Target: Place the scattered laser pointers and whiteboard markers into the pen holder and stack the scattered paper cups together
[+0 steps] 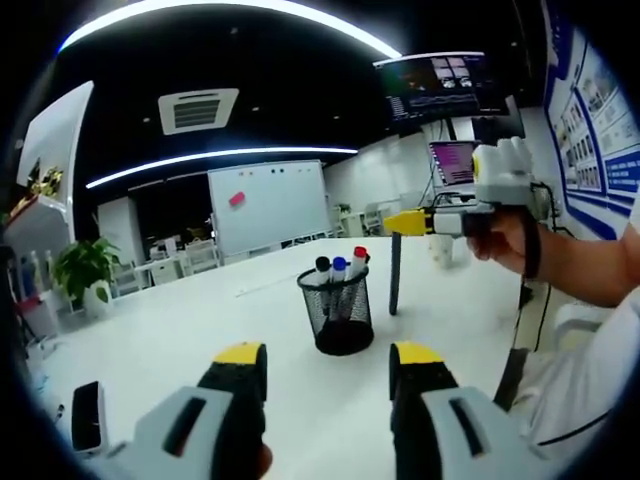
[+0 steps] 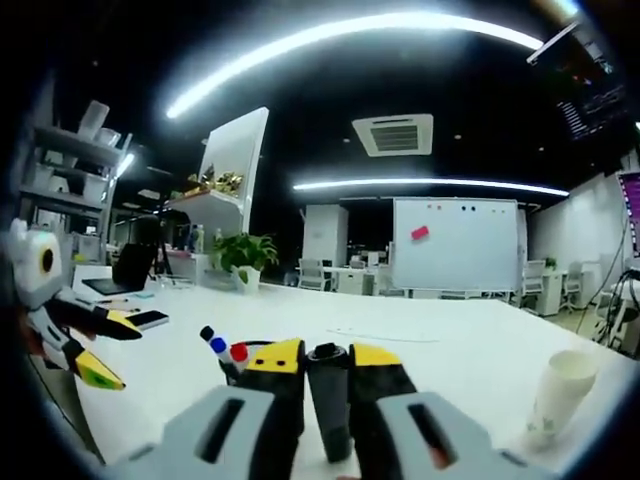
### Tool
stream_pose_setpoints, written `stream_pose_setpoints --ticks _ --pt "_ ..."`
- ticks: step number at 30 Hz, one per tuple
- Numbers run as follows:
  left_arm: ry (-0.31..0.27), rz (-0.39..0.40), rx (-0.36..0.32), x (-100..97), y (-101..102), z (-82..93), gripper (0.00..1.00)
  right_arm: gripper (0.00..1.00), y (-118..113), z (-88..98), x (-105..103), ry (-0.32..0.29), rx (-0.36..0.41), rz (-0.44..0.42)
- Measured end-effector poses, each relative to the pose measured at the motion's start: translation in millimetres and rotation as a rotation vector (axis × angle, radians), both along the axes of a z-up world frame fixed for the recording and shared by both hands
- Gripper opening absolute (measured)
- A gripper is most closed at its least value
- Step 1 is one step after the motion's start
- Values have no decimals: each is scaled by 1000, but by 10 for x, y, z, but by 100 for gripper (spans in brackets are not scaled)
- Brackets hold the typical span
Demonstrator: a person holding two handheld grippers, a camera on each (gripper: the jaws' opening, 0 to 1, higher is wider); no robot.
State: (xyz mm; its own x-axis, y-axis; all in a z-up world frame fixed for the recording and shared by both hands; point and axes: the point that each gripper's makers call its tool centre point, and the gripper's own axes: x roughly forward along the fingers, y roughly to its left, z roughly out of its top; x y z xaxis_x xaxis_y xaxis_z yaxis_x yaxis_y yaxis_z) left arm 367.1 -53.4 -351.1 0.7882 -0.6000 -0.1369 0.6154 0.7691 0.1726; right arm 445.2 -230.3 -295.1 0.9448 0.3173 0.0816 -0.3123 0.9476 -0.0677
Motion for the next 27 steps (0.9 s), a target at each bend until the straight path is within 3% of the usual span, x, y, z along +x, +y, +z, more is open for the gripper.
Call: stream_pose_setpoints --ticks 27 --pt "6 -2 6 -24 -27 -26 50 16 -15 336 97 -40 13 -7"
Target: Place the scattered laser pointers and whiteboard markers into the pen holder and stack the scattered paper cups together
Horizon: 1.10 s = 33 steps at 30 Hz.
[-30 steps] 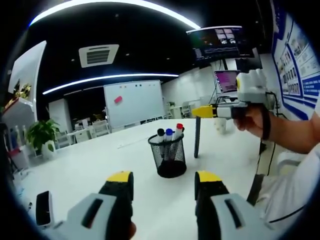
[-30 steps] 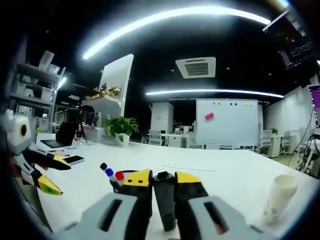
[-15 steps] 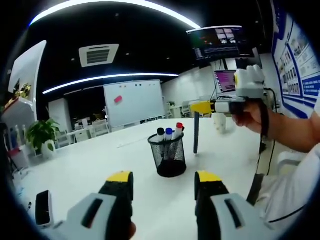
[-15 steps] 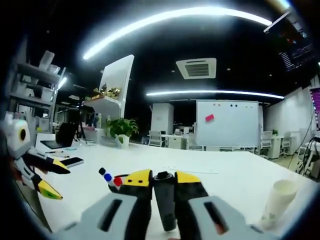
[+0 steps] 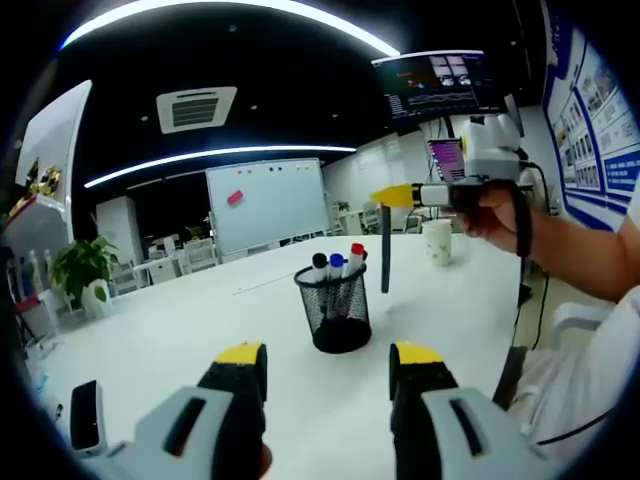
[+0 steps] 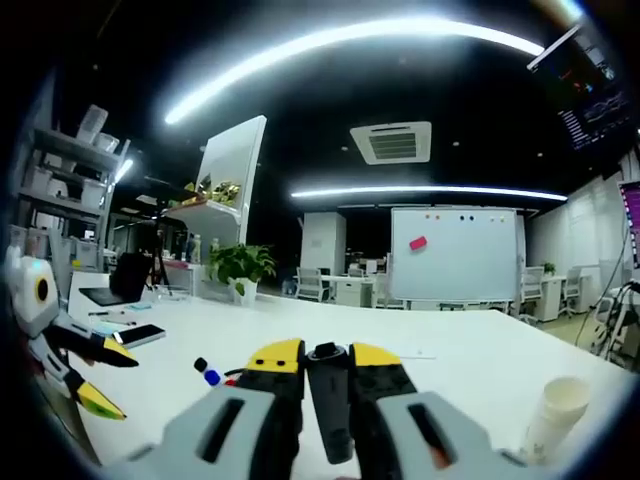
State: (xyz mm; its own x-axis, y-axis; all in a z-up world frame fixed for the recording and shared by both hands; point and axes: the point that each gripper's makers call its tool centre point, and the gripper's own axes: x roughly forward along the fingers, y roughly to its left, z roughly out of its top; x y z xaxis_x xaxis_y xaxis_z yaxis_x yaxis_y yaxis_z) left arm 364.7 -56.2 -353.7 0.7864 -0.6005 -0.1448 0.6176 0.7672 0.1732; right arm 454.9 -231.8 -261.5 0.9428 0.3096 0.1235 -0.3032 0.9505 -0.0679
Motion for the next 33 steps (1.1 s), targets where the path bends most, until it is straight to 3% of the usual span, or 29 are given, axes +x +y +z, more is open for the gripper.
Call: stream_pose_setpoints --ticks 33 --pt "8 9 17 9 46 -44 50 16 97 447 44 -49 -16 18"
